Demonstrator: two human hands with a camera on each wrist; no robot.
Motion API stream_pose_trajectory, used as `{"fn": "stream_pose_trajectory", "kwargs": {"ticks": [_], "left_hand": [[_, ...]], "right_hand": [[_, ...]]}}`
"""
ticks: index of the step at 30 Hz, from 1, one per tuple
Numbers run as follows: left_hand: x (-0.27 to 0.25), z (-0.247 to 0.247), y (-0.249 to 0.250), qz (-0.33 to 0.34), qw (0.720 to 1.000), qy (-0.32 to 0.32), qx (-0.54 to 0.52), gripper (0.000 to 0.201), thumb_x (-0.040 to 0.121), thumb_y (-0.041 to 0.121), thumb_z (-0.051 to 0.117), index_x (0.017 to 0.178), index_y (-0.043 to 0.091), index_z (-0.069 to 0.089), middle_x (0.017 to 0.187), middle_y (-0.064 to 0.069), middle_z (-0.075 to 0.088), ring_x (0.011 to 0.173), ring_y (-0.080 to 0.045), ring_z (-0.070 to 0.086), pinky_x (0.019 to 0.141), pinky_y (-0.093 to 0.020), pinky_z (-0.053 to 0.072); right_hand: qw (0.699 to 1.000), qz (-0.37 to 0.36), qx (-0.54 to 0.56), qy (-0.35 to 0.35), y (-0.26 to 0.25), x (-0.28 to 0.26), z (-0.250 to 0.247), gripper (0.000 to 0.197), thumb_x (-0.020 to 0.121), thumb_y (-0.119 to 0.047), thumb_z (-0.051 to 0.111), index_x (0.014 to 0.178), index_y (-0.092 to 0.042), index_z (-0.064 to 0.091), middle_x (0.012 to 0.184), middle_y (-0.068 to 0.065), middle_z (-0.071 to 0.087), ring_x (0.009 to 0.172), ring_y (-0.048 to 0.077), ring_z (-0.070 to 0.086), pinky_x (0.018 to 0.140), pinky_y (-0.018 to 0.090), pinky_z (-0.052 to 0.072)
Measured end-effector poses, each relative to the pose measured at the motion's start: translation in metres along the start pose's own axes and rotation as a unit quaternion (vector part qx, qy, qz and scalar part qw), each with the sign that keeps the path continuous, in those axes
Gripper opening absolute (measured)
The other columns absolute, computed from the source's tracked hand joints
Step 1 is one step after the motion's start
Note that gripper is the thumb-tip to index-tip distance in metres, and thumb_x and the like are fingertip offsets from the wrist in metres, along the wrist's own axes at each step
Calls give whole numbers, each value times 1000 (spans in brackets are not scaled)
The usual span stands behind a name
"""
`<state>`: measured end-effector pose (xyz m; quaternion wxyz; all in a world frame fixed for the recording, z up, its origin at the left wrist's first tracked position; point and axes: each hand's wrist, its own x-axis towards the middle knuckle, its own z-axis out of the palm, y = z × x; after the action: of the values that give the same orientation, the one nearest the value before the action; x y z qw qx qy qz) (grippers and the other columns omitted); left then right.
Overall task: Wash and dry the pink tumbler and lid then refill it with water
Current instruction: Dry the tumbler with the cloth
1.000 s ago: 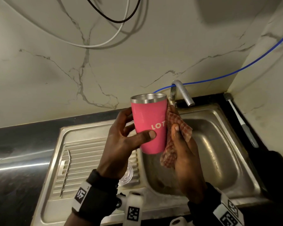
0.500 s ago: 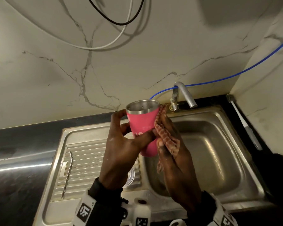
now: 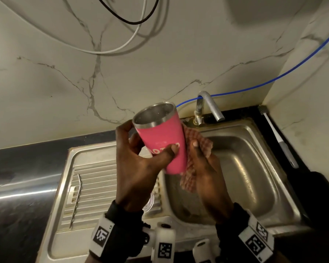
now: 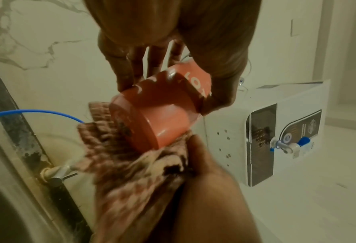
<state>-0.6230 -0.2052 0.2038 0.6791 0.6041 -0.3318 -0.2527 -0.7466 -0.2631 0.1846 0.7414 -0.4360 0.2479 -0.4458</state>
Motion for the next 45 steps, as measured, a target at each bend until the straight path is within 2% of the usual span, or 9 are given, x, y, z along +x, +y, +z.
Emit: {"fn": "stream_pose_trajectory", "kwargs": {"ticks": [4,7,11,15,22,28,36,42,45], "left_hand": [[10,-4,2,12,1000,24,9,80,64,8,93,130,30,52,116,-1,77,107,-22,75,78,-32,62],[4,-3,-3,13,999,-5,46,87,61,21,97,135,27,52,123,1,76,116,-26,73,73,-46,66],[-11,-2,-10,-5,998,-59,36,83,65,7,95,136,24,54,128,-2,75,120,-27,71,77,-39,65],[-16,-2,-4,-5,995,-93,38,86,66,2,92,137,27,52,132,0,73,124,-26,69,80,-44,66],[1,-7,4,16,999,-27,19,88,65,0,93,138,24,51,128,0,75,120,-25,71,79,-35,64],[-7,-1,6,-15,993,-105,60,88,66,-6,96,135,28,52,125,1,76,118,-23,73,78,-49,67],[7,-6,13,-32,987,-108,116,81,65,19,87,141,39,64,138,13,65,131,-6,60,108,-59,51],[1,-3,13,-41,994,-45,87,72,67,10,83,131,35,62,128,10,76,130,-9,64,110,-69,43],[-5,0,9,-37,993,-46,99,72,74,3,88,133,36,62,128,11,76,125,0,65,101,-36,54]], "right_hand": [[995,-37,-94,-4,17,-25,0,36,104,-29,50,139,-27,58,146,-6,60,139,13,52,119,38,41],[986,-93,-133,-29,13,-24,3,44,103,-27,49,147,-20,52,153,-13,52,144,5,44,114,22,40],[982,-137,-126,-38,-9,-2,6,41,107,-27,46,147,-20,51,155,-8,51,145,9,45,116,27,41],[998,-63,-14,-15,-19,15,0,40,105,-28,39,139,-17,57,136,-2,67,127,14,63,94,23,54],[990,-74,-114,-24,12,-25,-2,42,107,-33,48,146,-21,53,152,-7,54,144,12,47,121,37,37],[993,-104,-60,1,-2,-5,-9,39,104,-32,45,141,-26,55,149,-10,56,141,10,50,111,25,44],[997,-72,19,27,-4,-4,-11,45,98,-36,49,140,-21,61,149,-1,58,142,18,50,118,37,39],[993,-101,-62,14,0,-13,-9,38,95,-42,51,130,-45,66,146,-17,58,138,5,51,109,21,45],[989,-110,-98,6,4,-15,-9,38,100,-36,48,138,-36,55,148,-22,55,140,3,49,113,23,42]]}}
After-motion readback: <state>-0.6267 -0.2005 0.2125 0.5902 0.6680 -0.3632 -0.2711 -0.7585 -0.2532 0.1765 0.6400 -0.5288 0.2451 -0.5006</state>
